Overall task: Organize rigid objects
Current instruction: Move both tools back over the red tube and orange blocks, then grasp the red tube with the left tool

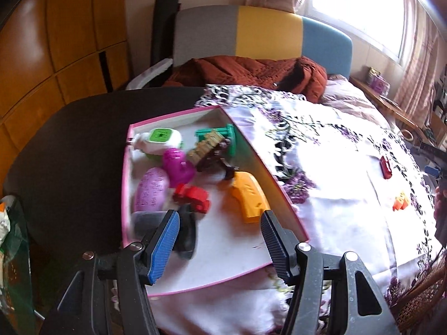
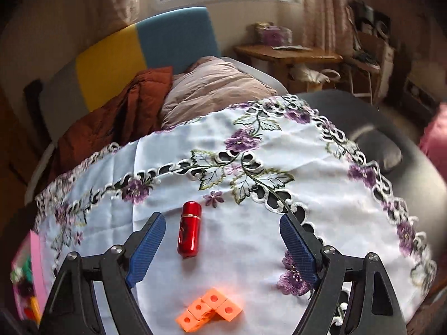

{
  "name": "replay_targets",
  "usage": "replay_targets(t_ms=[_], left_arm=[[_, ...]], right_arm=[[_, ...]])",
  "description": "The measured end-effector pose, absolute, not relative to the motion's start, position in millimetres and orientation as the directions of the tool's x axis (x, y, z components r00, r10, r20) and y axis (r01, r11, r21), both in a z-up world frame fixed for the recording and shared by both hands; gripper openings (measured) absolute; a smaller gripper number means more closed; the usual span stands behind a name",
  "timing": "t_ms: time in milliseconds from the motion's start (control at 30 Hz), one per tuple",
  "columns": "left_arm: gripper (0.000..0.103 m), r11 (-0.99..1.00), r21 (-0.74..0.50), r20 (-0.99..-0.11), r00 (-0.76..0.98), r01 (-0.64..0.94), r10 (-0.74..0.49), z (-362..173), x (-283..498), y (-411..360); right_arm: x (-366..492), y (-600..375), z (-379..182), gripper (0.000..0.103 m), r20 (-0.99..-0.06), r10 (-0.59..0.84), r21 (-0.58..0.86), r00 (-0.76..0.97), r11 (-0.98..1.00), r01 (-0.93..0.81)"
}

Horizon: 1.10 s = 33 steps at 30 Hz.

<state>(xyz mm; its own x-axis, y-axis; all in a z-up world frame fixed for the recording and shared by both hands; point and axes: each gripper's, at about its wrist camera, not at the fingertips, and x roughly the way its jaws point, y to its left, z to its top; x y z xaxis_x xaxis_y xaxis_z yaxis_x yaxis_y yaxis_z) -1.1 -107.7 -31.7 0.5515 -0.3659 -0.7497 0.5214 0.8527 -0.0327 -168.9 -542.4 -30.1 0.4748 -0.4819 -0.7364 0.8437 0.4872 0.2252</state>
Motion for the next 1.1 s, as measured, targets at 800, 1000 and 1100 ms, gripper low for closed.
replay_targets(t_ms=[800, 1000, 1100], left_arm=[[0.061, 0.539, -0.12, -0.781, 0.256, 0.834, -0.57, -37, -37, -298], [0.06, 0.434, -0.17, -0.783, 0.146, 0.885, -0.605, -38, -42, -369], [0.06, 0.382, -0.165, -0.788, 0.111, 0.91, -0.605, -42, -45, -406]], right_arm=[[-218, -571, -45, 0.086, -0.746, -0.441, 0.445, 0.5, 0.229, 0.866], [-223, -574, -46, 0.086, -0.741, -0.435, 0.475, 0.512, 0.199, 0.857], [-222, -576, -48, 0.086, -0.743, -0.424, 0.481, 0.518, 0.201, 0.854]])
